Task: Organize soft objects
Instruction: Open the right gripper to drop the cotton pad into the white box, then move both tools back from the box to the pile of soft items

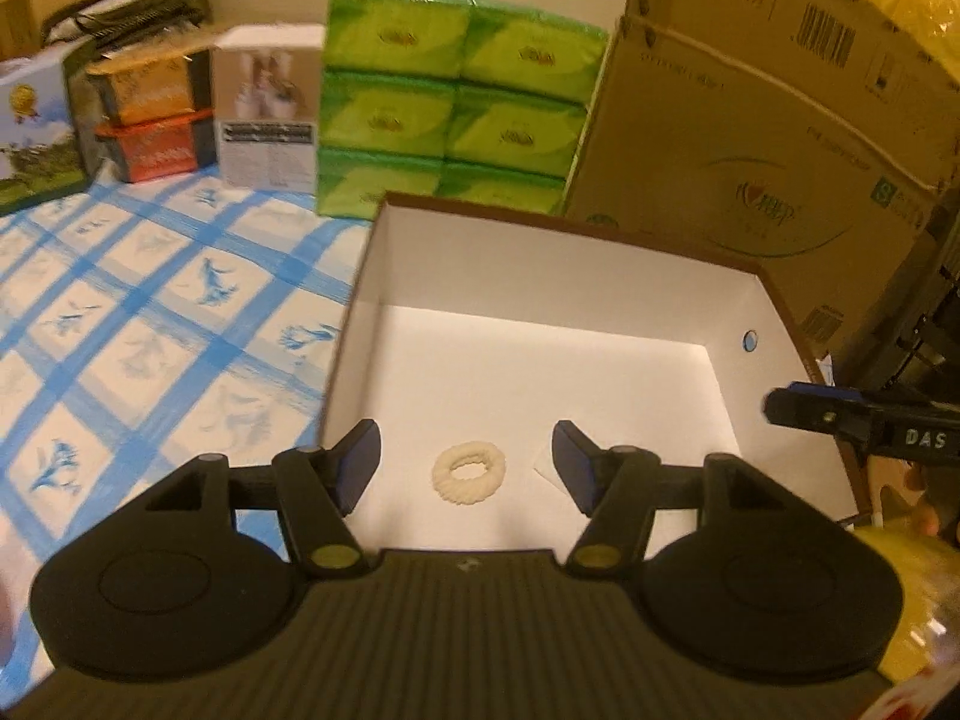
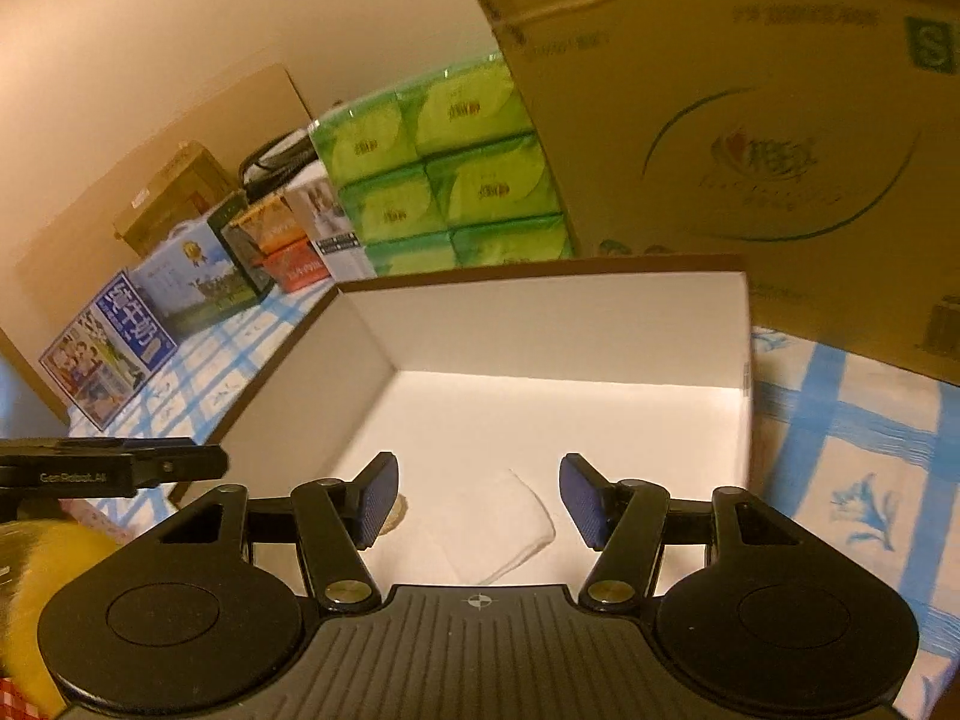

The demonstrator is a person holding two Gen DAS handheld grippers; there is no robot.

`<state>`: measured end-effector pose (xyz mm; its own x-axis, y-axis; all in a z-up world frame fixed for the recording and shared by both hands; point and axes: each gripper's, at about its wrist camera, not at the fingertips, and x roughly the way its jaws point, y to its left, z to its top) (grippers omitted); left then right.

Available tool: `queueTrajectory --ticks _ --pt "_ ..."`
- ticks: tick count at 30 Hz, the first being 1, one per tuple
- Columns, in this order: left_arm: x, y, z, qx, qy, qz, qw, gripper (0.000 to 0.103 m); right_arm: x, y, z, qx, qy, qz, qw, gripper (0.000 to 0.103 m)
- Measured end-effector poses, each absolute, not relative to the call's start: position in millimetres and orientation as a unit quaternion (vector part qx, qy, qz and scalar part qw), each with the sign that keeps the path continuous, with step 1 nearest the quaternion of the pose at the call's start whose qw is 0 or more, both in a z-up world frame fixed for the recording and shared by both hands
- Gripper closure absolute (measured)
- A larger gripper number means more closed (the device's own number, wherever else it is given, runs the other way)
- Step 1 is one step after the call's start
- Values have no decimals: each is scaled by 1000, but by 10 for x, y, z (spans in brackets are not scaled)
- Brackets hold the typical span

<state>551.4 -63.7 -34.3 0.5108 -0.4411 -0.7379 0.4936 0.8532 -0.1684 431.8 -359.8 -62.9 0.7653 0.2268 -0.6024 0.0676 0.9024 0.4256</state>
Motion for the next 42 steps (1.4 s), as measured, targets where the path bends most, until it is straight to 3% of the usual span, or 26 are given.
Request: queueTrajectory --ticks 19,21,24,42 --pt "3903 35 661 -6 349 -228 909 43 2873 -3450 140 193 291 59 935 43" --pt "3665 73 740 -8 343 -223 912 43 2712 -3399 198 190 283 70 937 39" --pt "3356 142 814 -18 342 -218 914 43 2450 -3311 270 186 272 89 940 35" --pt "1763 340 840 -23 320 -124 939 43 1455 -2900 298 155 286 136 936 34"
